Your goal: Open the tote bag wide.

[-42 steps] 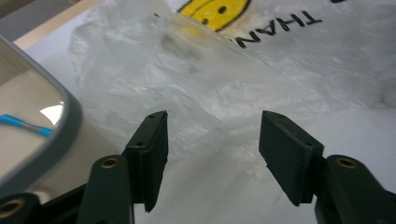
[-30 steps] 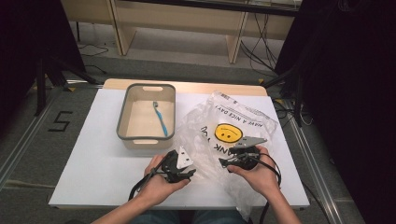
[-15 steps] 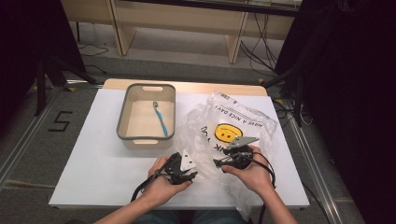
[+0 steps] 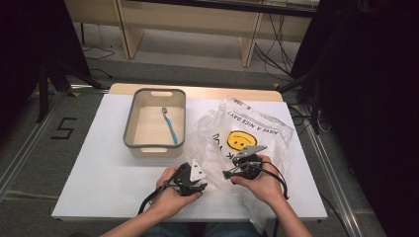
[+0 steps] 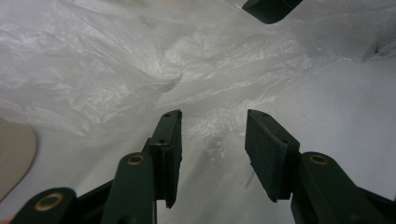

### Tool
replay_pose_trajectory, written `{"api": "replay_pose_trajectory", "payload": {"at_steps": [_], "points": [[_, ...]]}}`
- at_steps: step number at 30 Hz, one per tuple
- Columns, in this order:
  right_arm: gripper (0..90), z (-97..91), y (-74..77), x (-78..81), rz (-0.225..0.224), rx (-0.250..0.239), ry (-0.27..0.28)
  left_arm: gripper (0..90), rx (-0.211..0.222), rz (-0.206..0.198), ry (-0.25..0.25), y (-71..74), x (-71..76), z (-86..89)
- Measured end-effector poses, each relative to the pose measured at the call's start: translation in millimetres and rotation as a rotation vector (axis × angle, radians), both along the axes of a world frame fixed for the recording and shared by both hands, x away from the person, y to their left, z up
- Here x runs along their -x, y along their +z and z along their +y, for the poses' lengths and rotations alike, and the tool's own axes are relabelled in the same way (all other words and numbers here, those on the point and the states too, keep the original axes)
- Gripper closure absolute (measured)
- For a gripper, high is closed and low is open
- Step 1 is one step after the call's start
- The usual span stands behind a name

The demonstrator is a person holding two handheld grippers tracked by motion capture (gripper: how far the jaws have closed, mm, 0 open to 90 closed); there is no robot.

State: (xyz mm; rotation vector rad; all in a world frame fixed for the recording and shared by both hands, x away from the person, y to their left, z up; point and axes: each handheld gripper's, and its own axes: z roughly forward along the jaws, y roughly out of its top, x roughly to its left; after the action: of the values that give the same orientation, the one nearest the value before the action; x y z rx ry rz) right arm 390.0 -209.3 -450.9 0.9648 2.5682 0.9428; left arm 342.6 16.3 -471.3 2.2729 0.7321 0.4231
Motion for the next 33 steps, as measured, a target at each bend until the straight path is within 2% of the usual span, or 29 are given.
{"api": "replay_pose_trajectory", "payload": {"at_steps": [3, 7, 9, 14, 21, 23, 29, 33], "points": [[43.5, -0.1, -0.9, -0.4, 0.0, -0.001, -0.002, 63.4, 0.011, 0.007, 0.004, -0.8, -0.2, -1.2], [44.1, 0.3, -2.1, -0.5, 0.002, -0.001, -0.004, 81.0, 0.038, 0.018, 0.009, -1.2, -1.4, -4.1], [44.5, 0.8, -2.4, -0.5, 0.0, 0.0, -0.001, 89.0, 0.052, 0.008, 0.006, -1.2, -2.2, -7.8], [47.6, 3.8, -3.7, -0.6, 0.004, 0.002, -0.003, 89.4, 0.044, 0.0, -0.001, -5.9, -9.8, -20.0], [65.4, 8.1, -6.6, -0.5, 0.046, 0.034, 0.001, 89.4, 0.018, 0.002, -0.029, -19.1, -13.5, -32.0], [67.5, 8.3, -7.4, -0.7, 0.043, 0.035, 0.0, 89.4, 0.016, -0.005, -0.03, -19.3, -13.4, -33.1], [82.0, 8.4, -12.0, -0.5, 0.053, 0.054, -0.02, 89.4, 0.008, -0.019, -0.042, -19.9, -13.2, -35.1], [89.4, 6.1, -10.3, -0.9, 0.038, 0.036, -0.041, 89.4, 0.014, -0.018, -0.043, -20.4, -13.5, -34.9]]}}
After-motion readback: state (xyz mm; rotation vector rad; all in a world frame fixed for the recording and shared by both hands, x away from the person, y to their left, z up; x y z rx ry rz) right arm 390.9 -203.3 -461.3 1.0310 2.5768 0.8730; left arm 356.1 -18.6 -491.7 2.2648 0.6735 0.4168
